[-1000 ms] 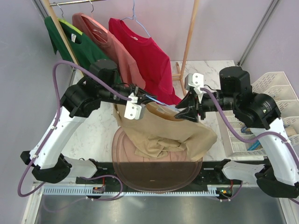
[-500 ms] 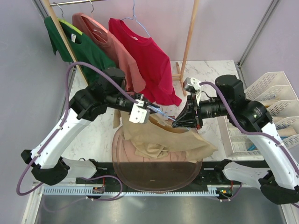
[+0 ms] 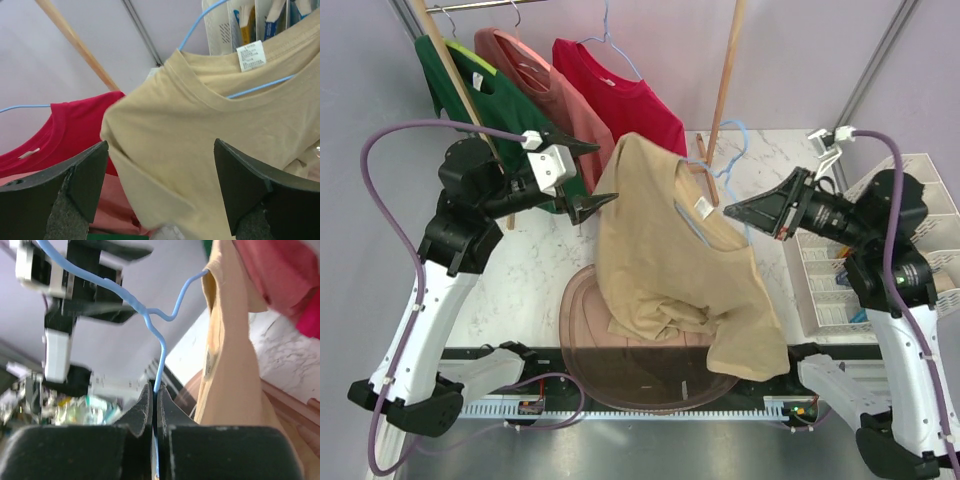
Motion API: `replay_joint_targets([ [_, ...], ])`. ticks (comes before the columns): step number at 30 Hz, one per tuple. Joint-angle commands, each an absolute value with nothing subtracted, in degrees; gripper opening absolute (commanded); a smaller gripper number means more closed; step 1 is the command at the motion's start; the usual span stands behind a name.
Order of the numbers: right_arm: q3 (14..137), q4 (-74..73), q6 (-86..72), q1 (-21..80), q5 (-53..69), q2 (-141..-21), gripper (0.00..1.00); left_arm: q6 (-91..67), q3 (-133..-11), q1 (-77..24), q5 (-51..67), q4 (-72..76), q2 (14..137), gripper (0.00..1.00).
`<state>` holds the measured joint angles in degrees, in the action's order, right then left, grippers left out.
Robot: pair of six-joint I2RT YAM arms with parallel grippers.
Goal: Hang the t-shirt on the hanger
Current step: Place the hanger at the clothesline.
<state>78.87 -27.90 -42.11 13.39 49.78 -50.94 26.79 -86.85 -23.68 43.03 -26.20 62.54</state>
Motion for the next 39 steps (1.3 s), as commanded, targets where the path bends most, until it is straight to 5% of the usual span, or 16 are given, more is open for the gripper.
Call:
replay_joint_targets([
  [1, 87.77, -29.32, -51.24, 7.75, 43.18, -49.13, 0.0, 18.72, -83.33, -23.12, 39.56, -17.85, 59.51, 0.92],
  [8, 104.48, -38.23, -44.58, 5.01, 16.82, -48.34, 0.0, 16.79, -80.6, -22.94, 39.11, -14.94, 59.24, 0.99],
  [17, 128.39, -34.12, -35.16, 7.38, -5.88, -66.78, 0.0, 15.12, -79.54, -22.94, 40.78, -14.59, 60.21, 0.99],
  [26, 133.95, -13.8, -31.55, 7.47, -5.54, -79.27, 0.0, 15.29, -77.26, -22.94, 40.52, -14.41, 59.42, 0.99],
  [39, 113.83, -10.99, -46.3, 7.47, 18.62, -72.07, 0.0, 14.86, -73.21, -22.94, 40.25, -12.48, 58.18, 0.99],
])
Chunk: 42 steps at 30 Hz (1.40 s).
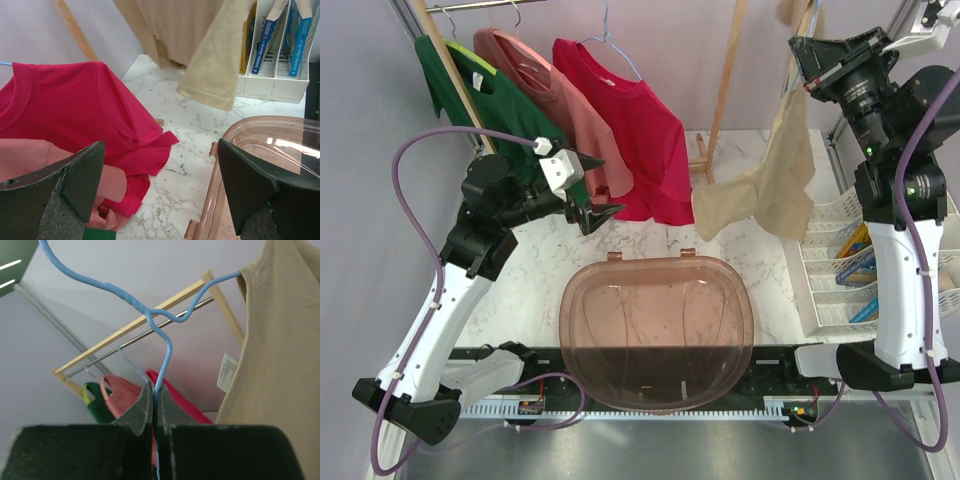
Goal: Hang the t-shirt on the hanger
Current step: Place the hanger at the clothesline.
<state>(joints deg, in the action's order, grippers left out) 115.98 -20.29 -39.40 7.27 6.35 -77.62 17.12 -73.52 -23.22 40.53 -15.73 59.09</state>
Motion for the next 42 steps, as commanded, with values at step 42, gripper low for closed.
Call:
replay_joint_targets([
  [42, 131.12, 9.14, -44.55, 3.96, 49.04, -110.29, 0.0, 17.31, -64.25, -22.94, 39.55, -14.94, 53.52, 0.99],
])
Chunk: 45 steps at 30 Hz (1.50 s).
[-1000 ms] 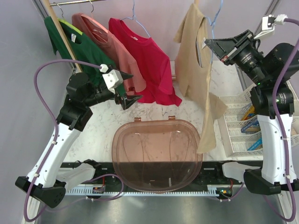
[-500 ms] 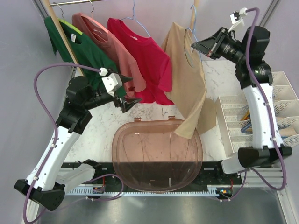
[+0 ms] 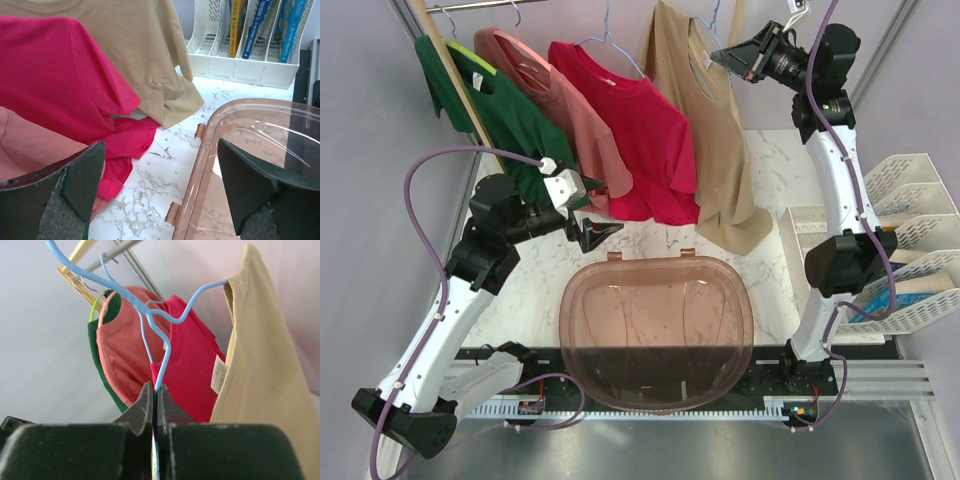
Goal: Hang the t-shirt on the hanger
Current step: Place the hanger at the clothesline.
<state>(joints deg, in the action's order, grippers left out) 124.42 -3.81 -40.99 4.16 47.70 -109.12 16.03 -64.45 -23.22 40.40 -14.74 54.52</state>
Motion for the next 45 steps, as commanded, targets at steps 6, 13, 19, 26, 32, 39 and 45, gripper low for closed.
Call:
replay_joint_targets([
  [6, 129.2, 11.78, -45.97, 4.04, 48.34, -111.97, 0.0, 17.84, -64.42, -22.94, 39.2, -14.94, 53.88, 0.99],
  [13, 131.39, 12.22, -44.91, 4.13, 46.93, -115.48, 0.0, 17.67, -64.69, -22.94, 38.76, -14.59, 54.76, 0.99],
  [19, 131.92, 14.33, -46.14, 4.13, 44.65, -118.21, 0.0, 18.02, -64.51, -22.85, 37.97, -14.94, 54.84, 0.99],
  [26, 133.59, 14.24, -47.37, 4.04, 42.19, -121.28, 0.0, 18.37, -63.63, -22.85, 37.27, -15.03, 54.49, 0.99],
  [32, 138.24, 13.8, -47.99, 4.39, 40.61, -125.23, 0.0, 18.54, -64.16, -22.68, 37.0, -15.29, 54.76, 0.99],
  [39, 134.58, 15.38, -49.48, 4.57, 43.94, -123.5, 0.43, 16.01, -65.39, -22.41, 34.72, -18.88, 55.28, 0.99],
  [45, 119.83, 14.34, -44.58, 4.31, 46.23, -111.73, 0.84, 8.64, -66.88, -21.27, 33.05, -22.32, 55.9, 0.99],
])
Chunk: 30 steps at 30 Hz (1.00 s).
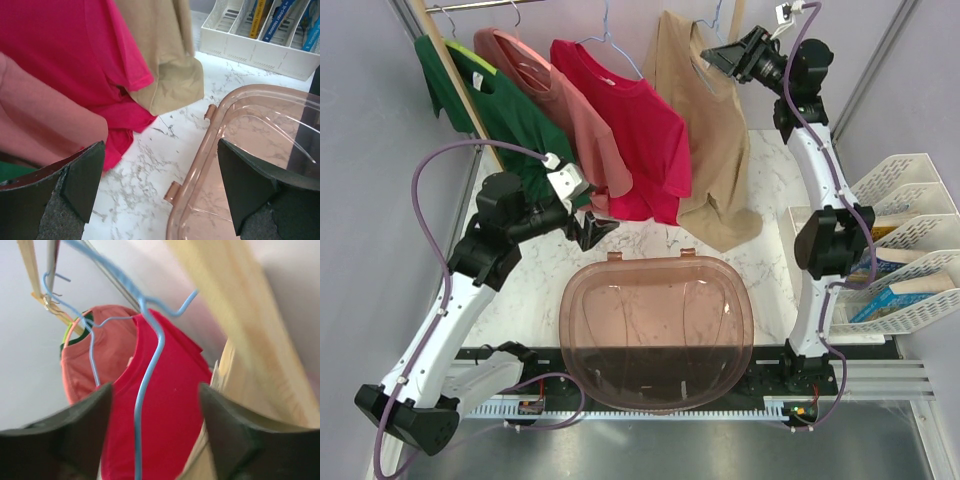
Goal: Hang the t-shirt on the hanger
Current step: Place the hanger at the clothesline, then reset both arms
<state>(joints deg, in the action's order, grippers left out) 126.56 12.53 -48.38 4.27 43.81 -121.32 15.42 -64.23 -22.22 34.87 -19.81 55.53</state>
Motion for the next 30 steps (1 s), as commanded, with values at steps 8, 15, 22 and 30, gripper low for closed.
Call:
replay_joint_targets([
  [8, 102.86, 4.41, -34.11, 0.36, 47.02, -95.39, 0.98, -1.58, -66.71, -17.41, 31.73, -26.53, 54.59, 0.99],
  [15, 98.0, -9.12, -21.82, -9.13, 47.81, -84.74, 0.98, -0.88, -70.48, -12.92, 29.8, -37.16, 56.25, 0.99],
  [22, 96.26, -36.09, 1.81, -10.02, 47.11, -76.47, 0.98, -0.09, -78.13, -12.66, 19.26, -53.16, 65.39, 0.99],
  [30, 77.44, -49.92, 19.51, 3.24, 33.16, -67.95, 0.98, 0.97, -73.39, -12.66, 11.17, -53.0, 62.31, 0.99],
])
